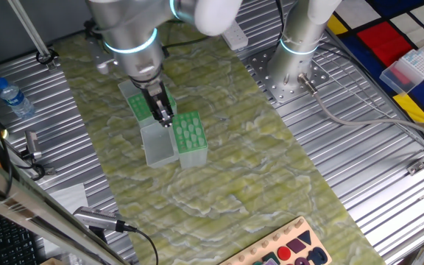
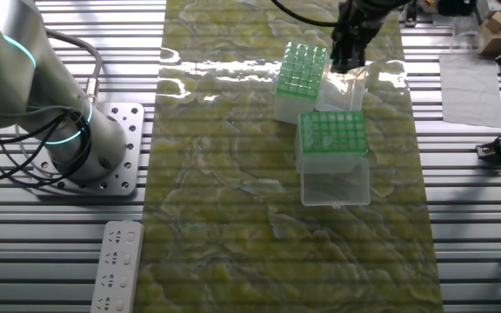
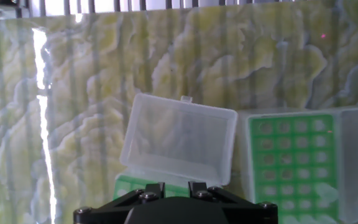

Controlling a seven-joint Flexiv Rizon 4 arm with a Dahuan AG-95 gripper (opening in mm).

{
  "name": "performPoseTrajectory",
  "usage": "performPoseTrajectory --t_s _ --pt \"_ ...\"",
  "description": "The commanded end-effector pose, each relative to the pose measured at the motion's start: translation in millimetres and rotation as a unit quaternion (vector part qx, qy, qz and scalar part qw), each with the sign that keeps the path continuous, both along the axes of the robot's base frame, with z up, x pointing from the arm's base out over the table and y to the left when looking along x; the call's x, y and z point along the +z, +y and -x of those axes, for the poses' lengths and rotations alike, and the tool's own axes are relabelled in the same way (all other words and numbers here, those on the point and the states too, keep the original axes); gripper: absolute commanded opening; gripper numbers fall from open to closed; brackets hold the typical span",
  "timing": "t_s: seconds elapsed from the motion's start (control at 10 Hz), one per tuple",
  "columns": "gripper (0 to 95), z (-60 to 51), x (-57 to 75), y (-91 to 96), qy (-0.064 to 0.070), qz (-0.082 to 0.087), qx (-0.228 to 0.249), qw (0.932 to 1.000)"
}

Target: Transfer all large pipette tips from one holder to another

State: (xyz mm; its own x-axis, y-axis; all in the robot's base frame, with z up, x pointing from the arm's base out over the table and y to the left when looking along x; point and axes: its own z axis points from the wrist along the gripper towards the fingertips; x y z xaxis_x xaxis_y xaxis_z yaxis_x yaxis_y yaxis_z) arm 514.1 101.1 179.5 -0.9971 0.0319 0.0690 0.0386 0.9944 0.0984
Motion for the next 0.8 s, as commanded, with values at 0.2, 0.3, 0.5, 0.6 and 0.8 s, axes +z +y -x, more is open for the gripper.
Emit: performPoseTrajectory --t_s 0.2,0.3,0.5,0.6,0.8 --pt "19.0 2.8 -6.2 6.0 0.001 0.003 -0.004 1.0" --pt "19.0 4.8 -9.0 7.1 0.0 0.003 -0.004 1.0" --pt "19.0 9.9 -15.5 9.5 -0.005 0.006 -0.003 1.0" --pt "19.0 10.4 -16.3 9.8 -0.005 0.007 -0.003 1.0" --pt "19.0 13.0 -19.5 11.2 -0.008 0.008 -0.004 0.9999"
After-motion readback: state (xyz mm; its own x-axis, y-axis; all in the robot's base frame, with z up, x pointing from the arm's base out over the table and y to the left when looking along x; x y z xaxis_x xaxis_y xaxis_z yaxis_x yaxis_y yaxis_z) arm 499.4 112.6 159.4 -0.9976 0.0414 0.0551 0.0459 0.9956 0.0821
